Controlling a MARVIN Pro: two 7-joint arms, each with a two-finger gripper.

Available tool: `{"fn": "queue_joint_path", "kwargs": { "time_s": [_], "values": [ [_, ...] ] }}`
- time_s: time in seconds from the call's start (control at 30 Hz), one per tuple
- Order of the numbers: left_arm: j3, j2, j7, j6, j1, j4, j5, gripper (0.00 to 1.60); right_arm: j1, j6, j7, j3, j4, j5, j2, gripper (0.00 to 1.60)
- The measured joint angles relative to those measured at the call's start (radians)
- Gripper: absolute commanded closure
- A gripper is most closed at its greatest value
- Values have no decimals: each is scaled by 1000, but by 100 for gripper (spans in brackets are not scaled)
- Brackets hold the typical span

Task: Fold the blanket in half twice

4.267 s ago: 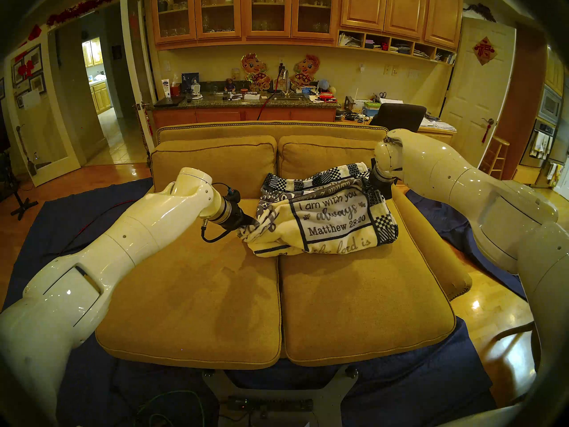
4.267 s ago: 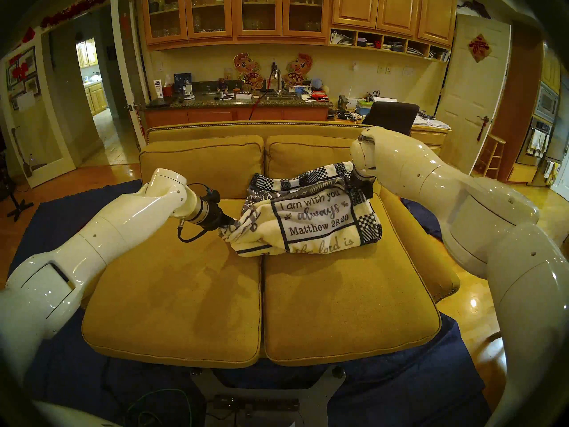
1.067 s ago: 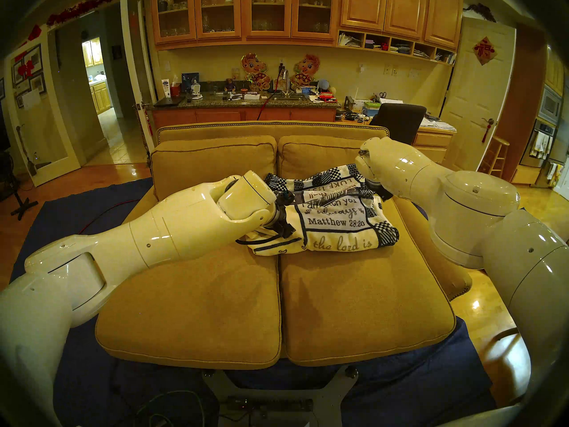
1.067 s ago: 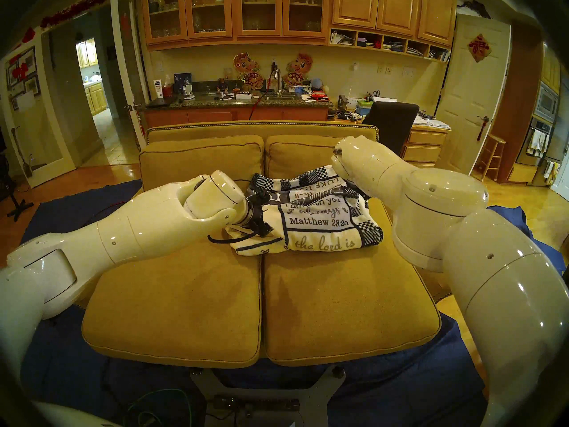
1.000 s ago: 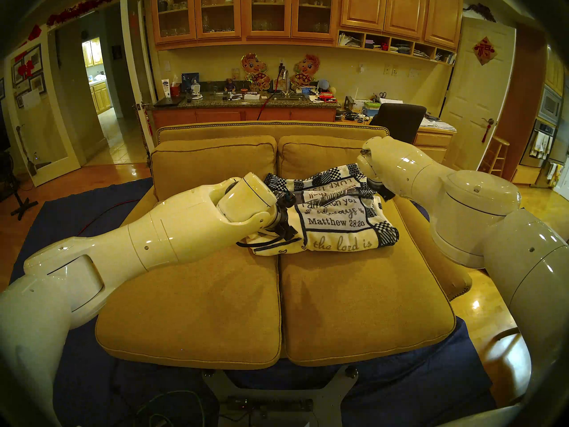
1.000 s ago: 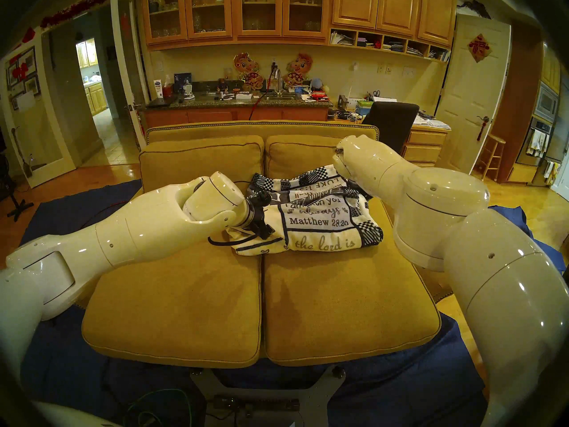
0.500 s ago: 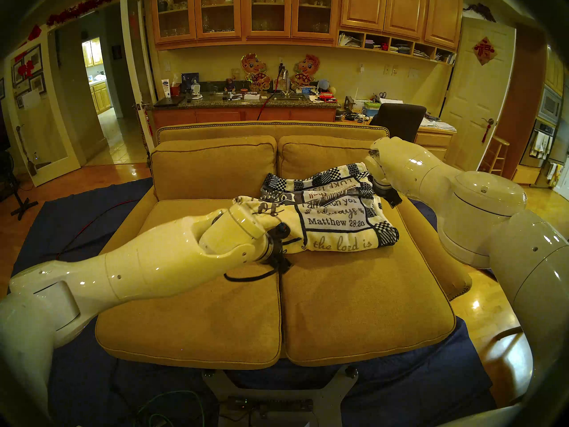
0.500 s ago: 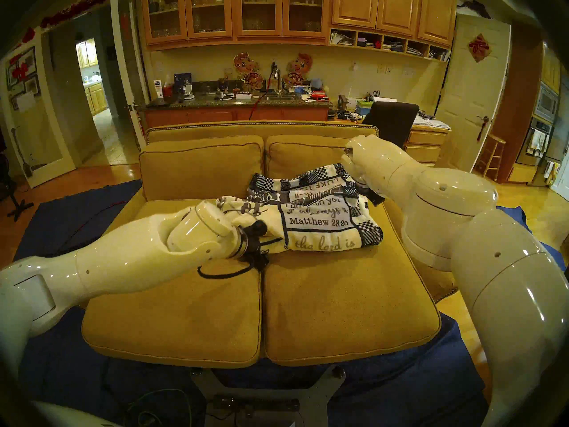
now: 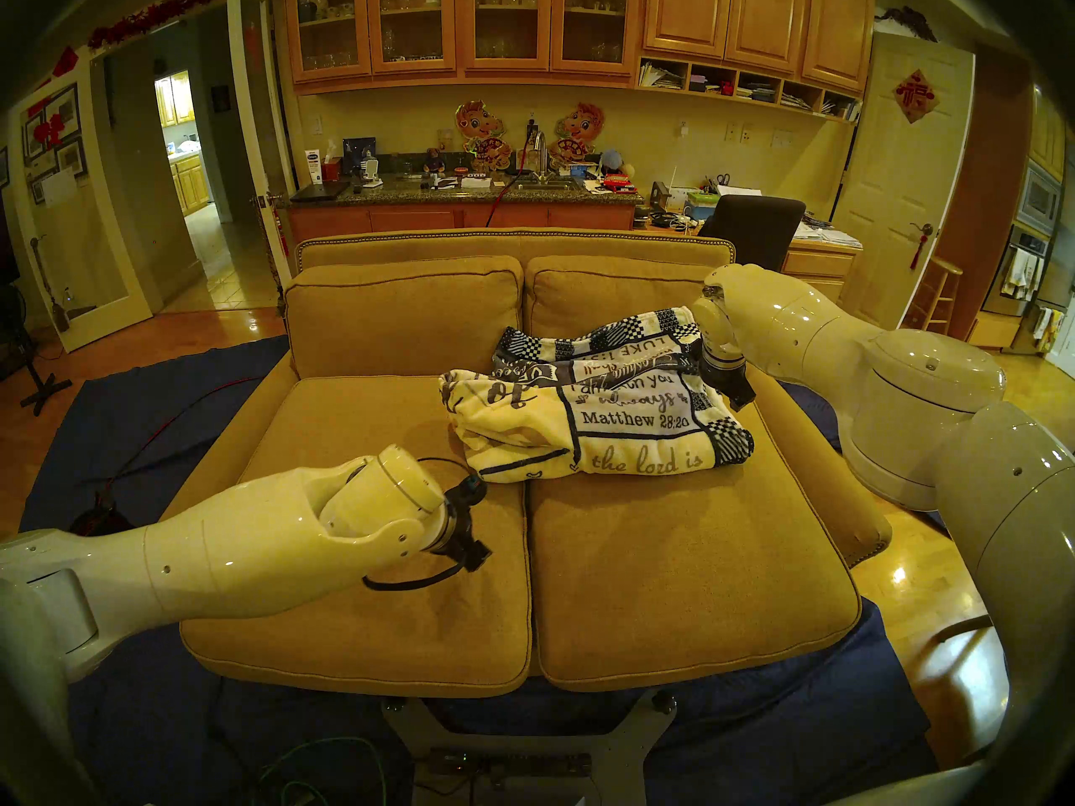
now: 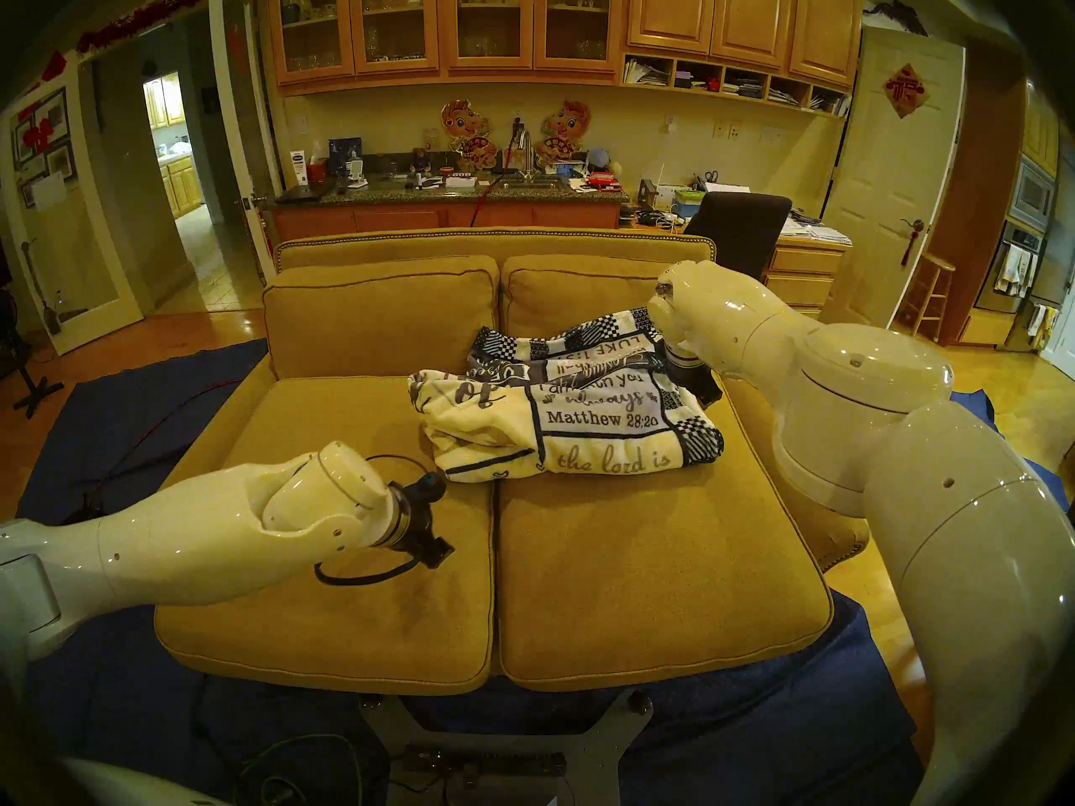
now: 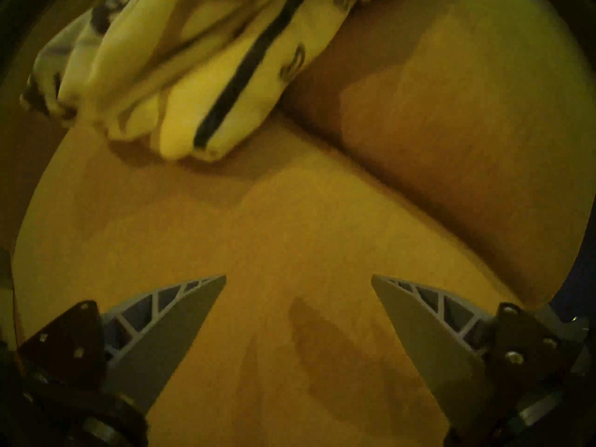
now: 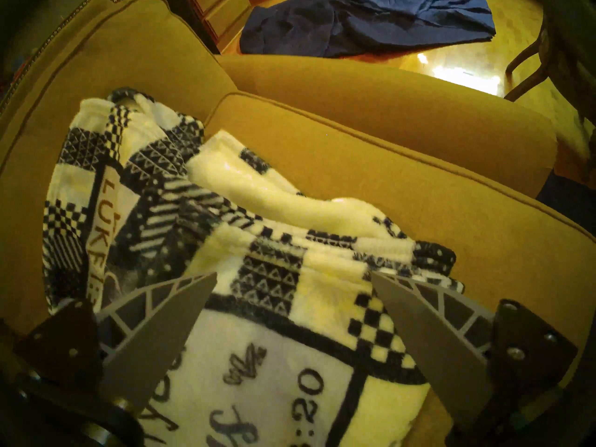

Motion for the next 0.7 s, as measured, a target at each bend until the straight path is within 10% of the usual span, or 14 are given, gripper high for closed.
{"fn": "queue_joint_path", "kwargs": {
  "time_s": [0.7],
  "values": [
    [40,56,68,0,-19,-55,-9,0,23,64,-104,29,-317,80,180,0]
  ]
}}
